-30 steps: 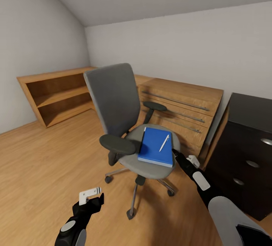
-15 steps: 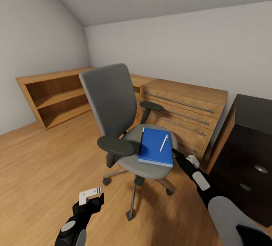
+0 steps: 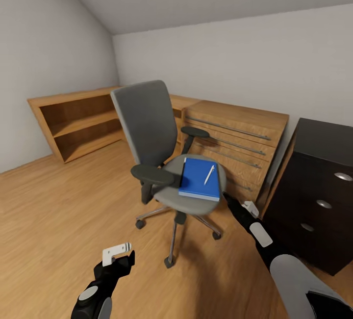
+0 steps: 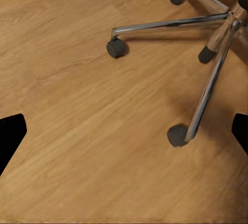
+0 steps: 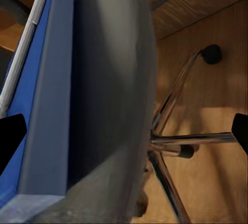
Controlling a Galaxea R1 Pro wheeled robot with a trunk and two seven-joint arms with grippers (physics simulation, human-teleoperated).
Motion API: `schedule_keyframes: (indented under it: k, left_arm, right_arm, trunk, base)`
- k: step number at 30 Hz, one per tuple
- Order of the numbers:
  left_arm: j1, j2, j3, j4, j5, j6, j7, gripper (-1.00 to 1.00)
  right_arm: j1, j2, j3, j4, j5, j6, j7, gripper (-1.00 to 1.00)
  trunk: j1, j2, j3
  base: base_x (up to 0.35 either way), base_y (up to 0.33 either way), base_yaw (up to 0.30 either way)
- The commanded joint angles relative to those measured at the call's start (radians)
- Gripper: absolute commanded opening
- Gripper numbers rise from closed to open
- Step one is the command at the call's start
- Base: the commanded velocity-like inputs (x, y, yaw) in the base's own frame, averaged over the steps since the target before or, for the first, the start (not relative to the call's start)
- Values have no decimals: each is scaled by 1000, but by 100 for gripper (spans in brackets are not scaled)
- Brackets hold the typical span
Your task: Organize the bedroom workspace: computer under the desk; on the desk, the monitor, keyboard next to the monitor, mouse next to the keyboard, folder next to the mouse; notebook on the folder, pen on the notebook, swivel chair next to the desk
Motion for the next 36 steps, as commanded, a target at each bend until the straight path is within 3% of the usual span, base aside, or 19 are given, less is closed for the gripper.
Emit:
schedule_keyframes:
  k: [1, 10, 16, 19, 24, 25, 26, 28, 32, 36]
  left_arm:
    - [-1, 0, -1, -1, 11, 3, 9, 100]
    - [-1, 0, -1, 0, 13, 4, 10, 100]
    - [-1, 0, -3, 42, 14, 3, 12, 100]
    - [-1, 0, -4, 99, 14, 0, 12, 100]
    - [-1, 0, -4, 191, 12, -27, 12, 100]
    - [-1, 1, -3, 217, 12, -46, 12, 100]
    - [-1, 3, -3, 269, 12, -83, 11, 100]
    - [-1, 4, -4, 312, 12, -102, 11, 100]
    - [6, -14, -3, 288, 12, -122, 14, 100]
    - [7, -16, -6, 266, 13, -100, 15, 100]
  right_arm:
    - [-1, 0, -6, 0, -8, 9, 4, 100]
    - [0, 0, -6, 4, -3, -4, 4, 100]
    - [26, -10, -6, 12, 4, -94, 3, 100]
    - [76, -12, -6, 15, 47, -179, 2, 100]
    - [157, 2, -6, 39, 203, -372, -2, 100]
    - [179, 7, -6, 54, 244, -431, -3, 100]
    - [214, 12, -6, 103, 311, -551, -4, 100]
    - [231, 14, -6, 160, 340, -637, -3, 100]
    - [222, 28, -8, 147, 330, -657, 0, 100]
    - [225, 13, -9, 130, 323, -634, 3, 100]
  trunk:
    - [-1, 0, -1]
    - [-1, 0, -1]
    - [-1, 0, -1]
    - [-1, 0, -1]
    - [-5, 7, 2]
    - [-8, 14, 5]
    - [-12, 21, 9]
    - [-20, 35, 15]
    - [-20, 34, 15]
    - [-20, 34, 15]
  base:
    - [-334, 0, 0]
    - [-336, -5, 0]
    - [-267, -68, 0]
    - [-69, -21, 0]
    - [-17, -5, 0]
    - [-5, -2, 0]
    - [-2, -1, 0]
    - [-1, 0, 0]
    - [0, 0, 0]
    - [0, 0, 0]
